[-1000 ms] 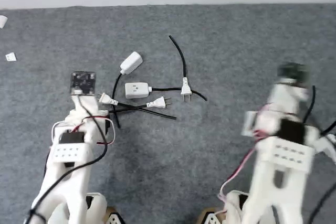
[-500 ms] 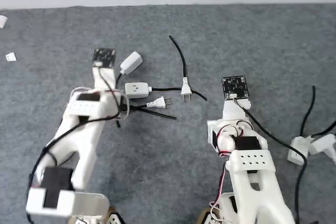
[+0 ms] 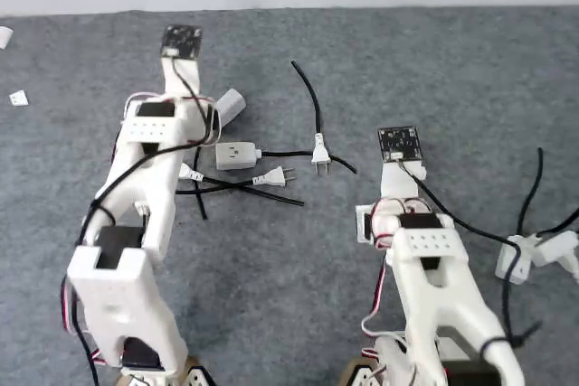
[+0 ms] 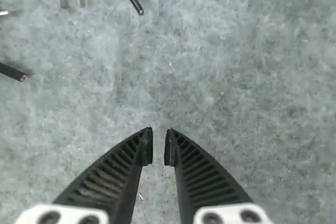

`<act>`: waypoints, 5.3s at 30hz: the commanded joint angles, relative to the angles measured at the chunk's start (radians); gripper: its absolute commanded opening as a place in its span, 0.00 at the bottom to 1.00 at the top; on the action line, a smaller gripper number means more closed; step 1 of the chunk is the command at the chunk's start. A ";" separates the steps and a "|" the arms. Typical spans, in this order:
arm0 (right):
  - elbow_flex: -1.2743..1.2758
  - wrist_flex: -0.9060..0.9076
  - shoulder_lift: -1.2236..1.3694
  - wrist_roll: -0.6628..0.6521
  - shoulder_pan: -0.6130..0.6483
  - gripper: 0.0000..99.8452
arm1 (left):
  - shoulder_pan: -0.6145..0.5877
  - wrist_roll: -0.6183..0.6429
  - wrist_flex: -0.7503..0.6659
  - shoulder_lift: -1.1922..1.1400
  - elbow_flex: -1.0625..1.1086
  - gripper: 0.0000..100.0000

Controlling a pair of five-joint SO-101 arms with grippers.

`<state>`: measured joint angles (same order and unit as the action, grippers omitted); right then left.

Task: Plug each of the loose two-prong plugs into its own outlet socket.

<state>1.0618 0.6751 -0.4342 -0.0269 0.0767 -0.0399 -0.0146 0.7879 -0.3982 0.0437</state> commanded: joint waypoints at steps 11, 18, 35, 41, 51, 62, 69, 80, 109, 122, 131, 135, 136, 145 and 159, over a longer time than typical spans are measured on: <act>-0.155 0.048 0.122 -0.005 -0.005 0.04 | 0.048 -0.233 0.023 -0.196 -0.348 0.15; -0.155 0.048 0.128 -0.021 -0.005 0.04 | 0.049 -0.382 0.114 -0.229 -0.374 0.15; -0.152 0.047 0.130 -0.023 -0.004 0.04 | 0.049 -0.419 0.015 -0.407 -0.418 0.14; -0.152 0.044 0.130 -0.023 -0.004 0.04 | 0.048 -0.419 -0.061 -0.446 -0.418 0.01; -0.149 0.016 0.130 -0.023 0.001 0.04 | 0.012 -0.244 0.089 -0.282 -0.412 0.01; -0.149 0.012 0.130 -0.021 0.002 0.04 | 0.002 -0.215 0.623 0.112 -0.412 0.01; -0.149 0.012 0.130 -0.021 0.002 0.04 | -0.028 -0.127 0.695 0.420 -0.414 0.01; -0.149 0.013 0.130 -0.023 0.002 0.04 | 0.018 -0.152 0.852 0.517 -0.024 0.01; -0.149 0.015 0.131 -0.023 0.002 0.04 | 0.509 0.037 0.245 0.796 1.010 0.13; -0.149 0.013 0.131 -0.025 0.002 0.04 | 0.502 -0.035 0.427 1.240 1.046 0.26; -0.149 0.015 0.131 -0.025 0.002 0.04 | 0.367 -0.130 0.436 1.534 1.053 0.00; -0.149 0.015 0.131 -0.025 0.002 0.04 | 0.367 -0.094 0.347 1.436 1.092 0.01; -0.149 0.015 0.131 -0.025 0.002 0.04 | 0.368 -0.078 0.313 1.399 1.095 0.01; -0.149 0.015 0.131 -0.025 0.002 0.04 | 0.371 -0.037 0.048 0.962 1.089 0.01; -0.149 0.012 0.131 -0.025 0.002 0.04 | 0.694 0.020 0.170 0.919 1.063 0.01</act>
<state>0.9605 0.7073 -0.3023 -0.0391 0.0798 0.5355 -0.0591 0.9444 0.5224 1.1439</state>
